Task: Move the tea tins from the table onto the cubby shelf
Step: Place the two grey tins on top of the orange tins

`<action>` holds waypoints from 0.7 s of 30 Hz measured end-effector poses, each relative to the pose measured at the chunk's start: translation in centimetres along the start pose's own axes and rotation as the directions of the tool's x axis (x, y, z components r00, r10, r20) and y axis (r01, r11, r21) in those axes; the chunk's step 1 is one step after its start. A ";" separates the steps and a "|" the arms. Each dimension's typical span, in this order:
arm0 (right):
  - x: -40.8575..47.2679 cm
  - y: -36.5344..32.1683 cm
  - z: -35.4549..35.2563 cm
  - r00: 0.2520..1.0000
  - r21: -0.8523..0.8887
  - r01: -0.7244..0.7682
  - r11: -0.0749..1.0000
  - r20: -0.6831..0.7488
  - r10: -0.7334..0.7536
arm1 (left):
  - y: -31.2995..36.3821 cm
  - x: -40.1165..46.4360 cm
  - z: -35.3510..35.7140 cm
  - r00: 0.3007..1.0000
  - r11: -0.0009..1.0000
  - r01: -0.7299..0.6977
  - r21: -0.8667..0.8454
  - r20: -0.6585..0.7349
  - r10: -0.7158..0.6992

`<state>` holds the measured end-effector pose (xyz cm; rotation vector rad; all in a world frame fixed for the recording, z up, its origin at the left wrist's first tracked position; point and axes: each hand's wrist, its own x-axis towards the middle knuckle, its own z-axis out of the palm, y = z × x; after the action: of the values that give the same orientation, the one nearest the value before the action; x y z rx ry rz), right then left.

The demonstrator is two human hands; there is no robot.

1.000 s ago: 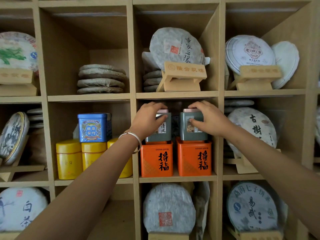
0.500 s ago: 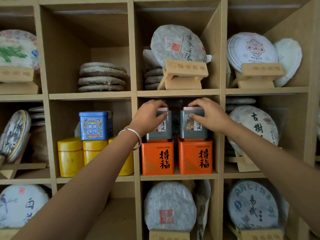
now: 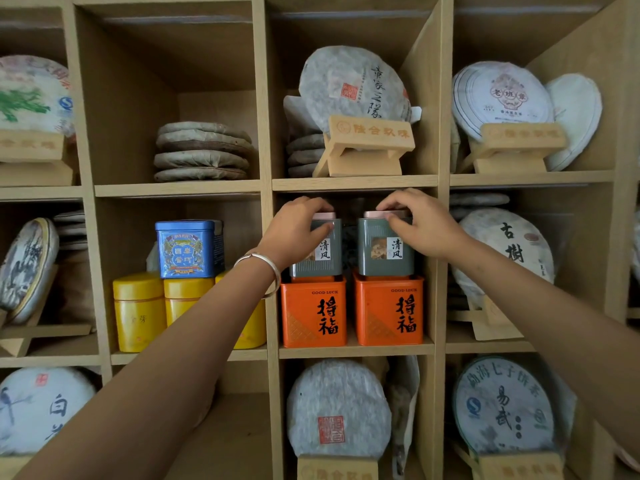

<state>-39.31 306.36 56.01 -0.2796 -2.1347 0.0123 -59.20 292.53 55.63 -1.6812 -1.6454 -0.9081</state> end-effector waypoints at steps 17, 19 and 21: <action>-0.1 -0.2 0.2 0.999 -0.028 -0.030 0.999 0.021 0.031 | 0.3 0.3 -0.6 1.000 0.997 -0.013 0.075 0.025 0.011; -0.1 -0.2 0.2 0.999 -0.028 -0.029 0.999 0.020 0.029 | 0.5 0.5 -0.9 0.999 0.995 -0.008 0.099 0.043 0.004; -0.1 -0.2 0.2 1.000 -0.034 -0.023 0.999 0.019 0.023 | 0.8 0.5 -1.1 0.998 0.994 0.007 0.105 0.059 -0.013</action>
<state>-39.43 306.18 55.81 -0.3250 -2.1525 -0.0074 -58.51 291.90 56.72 -1.6437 -1.7120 -0.7693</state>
